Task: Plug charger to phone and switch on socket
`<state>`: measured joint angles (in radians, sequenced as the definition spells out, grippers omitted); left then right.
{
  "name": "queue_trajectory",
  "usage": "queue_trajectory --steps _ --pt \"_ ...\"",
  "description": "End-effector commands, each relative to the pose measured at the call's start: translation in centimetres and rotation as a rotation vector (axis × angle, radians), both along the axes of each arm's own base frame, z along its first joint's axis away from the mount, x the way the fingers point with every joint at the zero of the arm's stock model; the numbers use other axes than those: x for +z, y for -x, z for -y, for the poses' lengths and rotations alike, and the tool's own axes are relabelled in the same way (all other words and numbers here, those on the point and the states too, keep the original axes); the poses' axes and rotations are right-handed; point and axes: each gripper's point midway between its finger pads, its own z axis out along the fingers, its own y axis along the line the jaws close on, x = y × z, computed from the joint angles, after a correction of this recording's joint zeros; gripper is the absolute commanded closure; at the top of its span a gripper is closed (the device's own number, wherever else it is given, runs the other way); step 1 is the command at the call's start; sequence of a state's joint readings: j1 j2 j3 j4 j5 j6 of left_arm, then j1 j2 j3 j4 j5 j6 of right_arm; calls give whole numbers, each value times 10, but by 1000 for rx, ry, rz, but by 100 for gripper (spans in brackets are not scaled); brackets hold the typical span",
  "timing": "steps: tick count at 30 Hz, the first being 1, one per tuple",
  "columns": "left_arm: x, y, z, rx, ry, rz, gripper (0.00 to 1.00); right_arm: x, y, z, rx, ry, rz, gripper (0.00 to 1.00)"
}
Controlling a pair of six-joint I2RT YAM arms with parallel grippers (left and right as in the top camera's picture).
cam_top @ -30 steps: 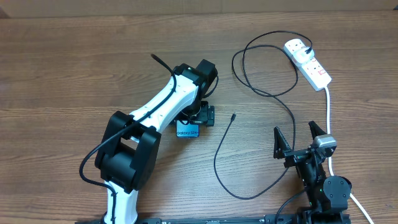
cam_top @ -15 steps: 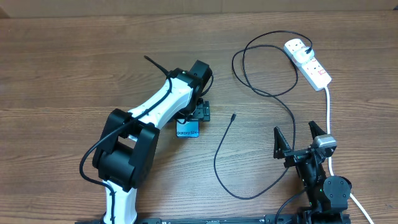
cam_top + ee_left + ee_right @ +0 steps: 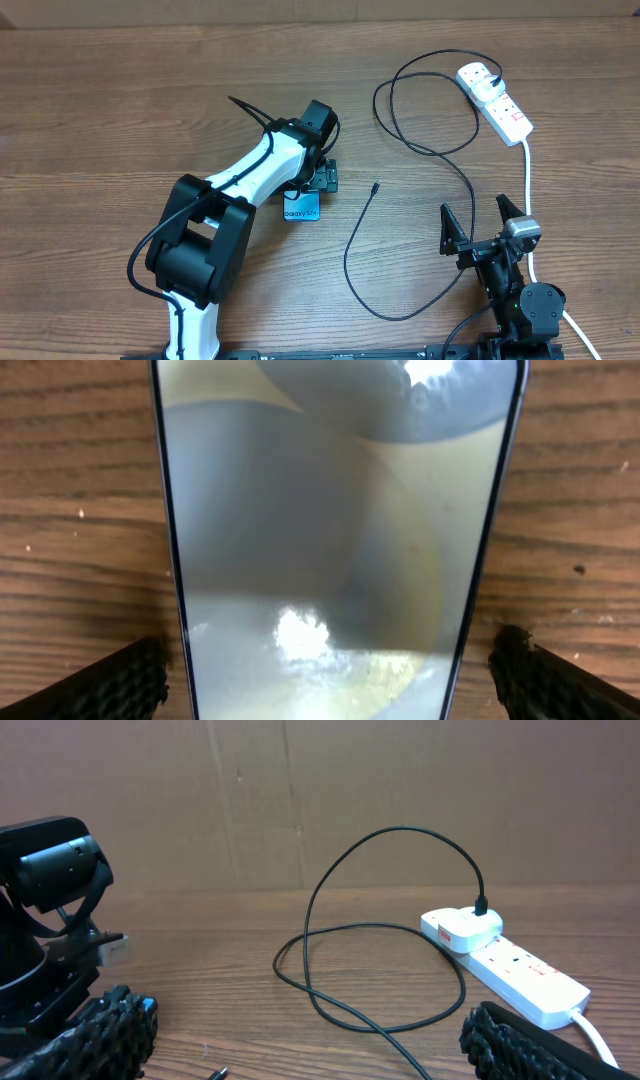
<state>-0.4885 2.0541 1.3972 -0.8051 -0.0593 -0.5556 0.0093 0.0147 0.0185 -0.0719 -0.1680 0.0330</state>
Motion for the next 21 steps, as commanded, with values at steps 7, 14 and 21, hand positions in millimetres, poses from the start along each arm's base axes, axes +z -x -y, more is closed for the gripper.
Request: queue_trajectory --steps 7,14,21 --pt "-15 10 -19 46 -14 -23 4 -2 0 -1 2 1 4 0" --pt "-15 8 -21 37 -27 -9 7 -2 0 -1 2 1 4 0" --pt "-15 7 -22 39 -31 -3 18 -2 0 -1 3 1 4 0"
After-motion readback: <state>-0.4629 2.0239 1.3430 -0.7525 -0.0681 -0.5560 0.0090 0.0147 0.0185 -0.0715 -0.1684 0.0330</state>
